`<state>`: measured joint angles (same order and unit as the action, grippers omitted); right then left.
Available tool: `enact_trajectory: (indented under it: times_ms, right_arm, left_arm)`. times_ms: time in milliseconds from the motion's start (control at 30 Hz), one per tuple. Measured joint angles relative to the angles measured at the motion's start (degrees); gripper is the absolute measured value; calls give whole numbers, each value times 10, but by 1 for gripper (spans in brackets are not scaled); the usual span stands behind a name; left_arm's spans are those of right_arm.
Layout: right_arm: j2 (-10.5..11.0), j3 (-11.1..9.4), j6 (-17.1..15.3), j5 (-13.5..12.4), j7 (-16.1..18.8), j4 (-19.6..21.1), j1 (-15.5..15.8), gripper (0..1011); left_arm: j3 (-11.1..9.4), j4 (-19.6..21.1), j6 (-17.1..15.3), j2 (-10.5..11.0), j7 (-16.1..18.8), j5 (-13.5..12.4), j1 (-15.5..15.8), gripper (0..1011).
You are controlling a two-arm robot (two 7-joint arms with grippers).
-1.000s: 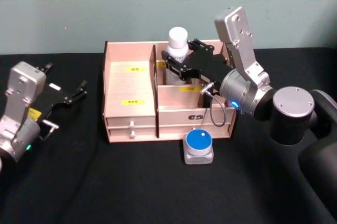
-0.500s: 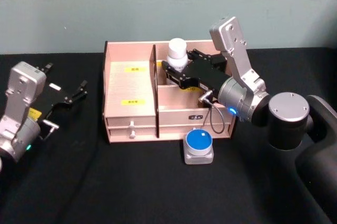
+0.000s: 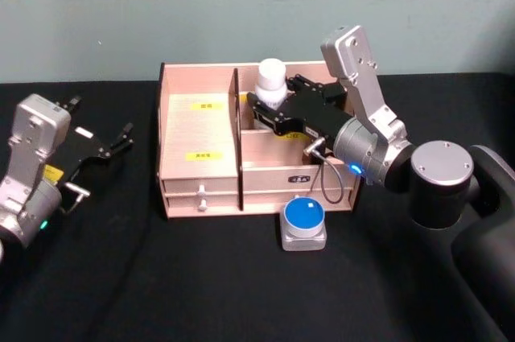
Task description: Pick up the facial cleanser and watermelon frost from the table and place them into the tiered storage box.
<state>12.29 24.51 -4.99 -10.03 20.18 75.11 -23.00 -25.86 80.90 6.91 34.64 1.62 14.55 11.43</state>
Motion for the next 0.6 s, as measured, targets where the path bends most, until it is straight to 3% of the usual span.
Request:
enact_trajectory:
  times_ms: [400,600]
  right_arm:
    - [0,-1,1,-1,0,1,0,970]
    - [4,-6,0,-5,3,12,4,1002]
  left_arm:
    - [0,0,0,0,0,0,0,1001]
    - [0,0,0,0,0,0,0,1001]
